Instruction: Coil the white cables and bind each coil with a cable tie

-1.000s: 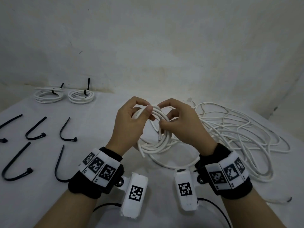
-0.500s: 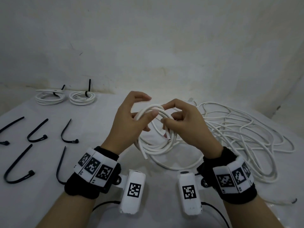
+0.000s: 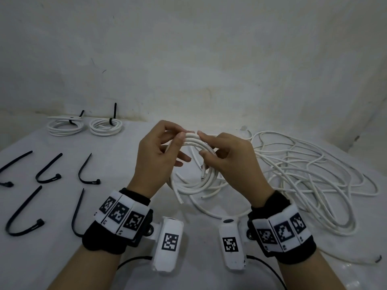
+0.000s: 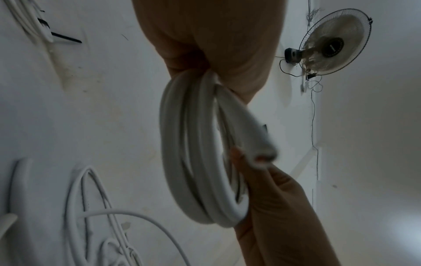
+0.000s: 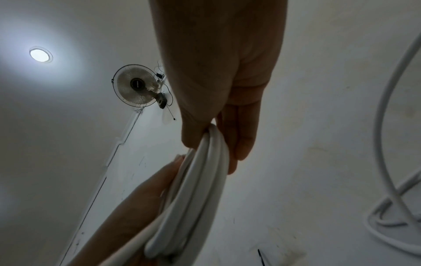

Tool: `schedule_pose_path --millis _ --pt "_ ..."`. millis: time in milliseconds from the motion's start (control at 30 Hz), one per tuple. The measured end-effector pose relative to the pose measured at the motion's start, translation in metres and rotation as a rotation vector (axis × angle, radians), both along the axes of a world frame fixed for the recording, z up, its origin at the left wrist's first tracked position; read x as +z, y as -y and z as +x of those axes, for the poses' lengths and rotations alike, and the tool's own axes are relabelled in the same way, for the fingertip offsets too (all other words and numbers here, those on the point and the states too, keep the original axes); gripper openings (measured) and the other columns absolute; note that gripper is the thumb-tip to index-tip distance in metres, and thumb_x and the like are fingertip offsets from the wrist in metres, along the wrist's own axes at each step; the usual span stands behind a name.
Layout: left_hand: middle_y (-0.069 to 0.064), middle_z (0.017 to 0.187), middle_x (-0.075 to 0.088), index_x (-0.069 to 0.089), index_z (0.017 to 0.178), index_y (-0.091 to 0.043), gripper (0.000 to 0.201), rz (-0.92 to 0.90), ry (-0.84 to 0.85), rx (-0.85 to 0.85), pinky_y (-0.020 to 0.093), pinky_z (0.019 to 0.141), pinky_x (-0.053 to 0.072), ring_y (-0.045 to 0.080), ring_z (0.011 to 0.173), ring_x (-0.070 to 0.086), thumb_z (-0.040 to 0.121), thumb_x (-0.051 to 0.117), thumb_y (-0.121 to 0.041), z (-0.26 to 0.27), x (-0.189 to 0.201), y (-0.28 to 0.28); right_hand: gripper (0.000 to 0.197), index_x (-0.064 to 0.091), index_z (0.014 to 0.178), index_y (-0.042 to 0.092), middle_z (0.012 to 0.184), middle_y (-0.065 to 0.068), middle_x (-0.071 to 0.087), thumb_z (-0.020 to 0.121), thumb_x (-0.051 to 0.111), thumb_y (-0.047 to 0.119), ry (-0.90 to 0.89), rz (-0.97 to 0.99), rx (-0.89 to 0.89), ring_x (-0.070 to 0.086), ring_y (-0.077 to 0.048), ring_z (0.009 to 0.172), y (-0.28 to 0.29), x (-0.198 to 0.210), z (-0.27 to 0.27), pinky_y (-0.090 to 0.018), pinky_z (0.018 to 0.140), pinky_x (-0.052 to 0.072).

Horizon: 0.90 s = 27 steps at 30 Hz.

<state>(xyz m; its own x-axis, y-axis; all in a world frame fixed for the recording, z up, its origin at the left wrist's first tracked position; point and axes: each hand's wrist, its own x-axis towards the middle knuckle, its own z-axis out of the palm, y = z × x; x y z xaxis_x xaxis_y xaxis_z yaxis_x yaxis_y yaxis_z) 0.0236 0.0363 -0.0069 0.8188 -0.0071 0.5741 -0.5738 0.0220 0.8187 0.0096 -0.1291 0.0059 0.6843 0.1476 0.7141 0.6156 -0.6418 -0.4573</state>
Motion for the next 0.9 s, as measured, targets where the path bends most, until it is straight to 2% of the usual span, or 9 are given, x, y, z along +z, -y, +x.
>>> schedule_pose_path --millis 67,200,367,467,567,733,833,900 --pt "-0.005 0.096 0.073 0.06 0.093 -0.015 0.008 0.001 0.013 -0.001 0.031 0.049 0.054 0.023 0.058 0.07 0.096 0.053 -0.018 0.0 0.0 0.001 0.031 0.071 0.11 0.012 0.071 -0.003 0.059 0.079 0.073 0.012 0.086 0.003 -0.026 0.054 -0.006 0.058 0.0 -0.004 0.001 -0.01 0.058 0.041" --pt "-0.001 0.094 0.074 0.065 0.095 -0.011 0.016 -0.017 -0.04 -0.021 0.03 0.052 0.055 0.022 0.064 0.072 0.097 0.05 -0.016 0.001 0.002 -0.001 0.014 0.075 0.09 0.009 0.069 -0.003 0.063 0.077 0.074 0.01 0.208 -0.039 -0.07 0.055 -0.012 0.061 0.002 -0.006 0.002 -0.026 0.058 0.046" --pt "0.004 0.081 0.075 0.069 0.094 -0.01 0.016 0.024 -0.139 -0.103 0.026 0.052 0.055 0.022 0.068 0.073 0.096 0.053 -0.014 0.007 0.003 -0.011 0.009 0.073 0.086 0.006 0.068 -0.003 0.06 0.078 0.071 0.009 0.23 -0.09 -0.004 0.055 -0.018 0.06 0.004 -0.007 0.001 -0.038 0.055 0.048" --pt "0.004 0.072 0.073 0.069 0.091 -0.009 0.017 0.097 -0.158 -0.14 0.028 0.052 0.056 0.023 0.059 0.071 0.095 0.053 -0.012 0.008 0.003 -0.015 0.012 0.074 0.087 0.009 0.066 0.001 0.057 0.081 0.066 0.015 0.226 -0.164 0.006 0.051 -0.015 0.058 0.005 -0.006 -0.001 -0.036 0.052 0.045" --pt "0.003 0.059 0.069 0.069 0.087 -0.009 0.018 0.116 -0.145 -0.149 0.03 0.049 0.056 0.019 0.047 0.065 0.095 0.053 -0.007 0.01 0.003 -0.017 0.011 0.074 0.086 0.01 0.066 0.003 0.056 0.081 0.066 0.015 0.204 -0.179 0.022 0.049 -0.012 0.058 0.004 -0.005 -0.002 -0.035 0.051 0.045" --pt "0.002 0.046 0.054 0.07 0.089 -0.006 0.024 0.101 -0.19 -0.203 0.019 0.043 0.041 0.013 0.039 0.048 0.096 0.047 -0.003 0.016 0.001 -0.019 0.011 0.074 0.086 0.012 0.069 0.01 0.052 0.08 0.067 0.017 0.172 -0.181 0.012 0.048 -0.007 0.059 -0.001 -0.007 0.0 -0.034 0.052 0.046" --pt "0.0 0.046 0.049 0.069 0.088 -0.006 0.026 0.027 -0.206 -0.225 0.018 0.043 0.035 0.012 0.038 0.041 0.097 0.045 -0.003 0.018 -0.001 -0.016 0.011 0.073 0.089 0.013 0.075 0.006 0.058 0.08 0.069 0.018 0.147 -0.129 0.007 0.054 -0.008 0.062 -0.004 -0.007 0.0 -0.033 0.056 0.049" --pt "-0.001 0.046 0.047 0.069 0.089 -0.004 0.026 -0.023 -0.193 -0.227 0.019 0.044 0.035 0.011 0.039 0.039 0.097 0.044 -0.003 0.019 -0.001 -0.014 0.011 0.071 0.091 0.012 0.082 0.0 0.059 0.08 0.071 0.013 0.085 -0.023 0.038 0.058 -0.012 0.066 -0.006 -0.005 -0.001 -0.026 0.06 0.051"
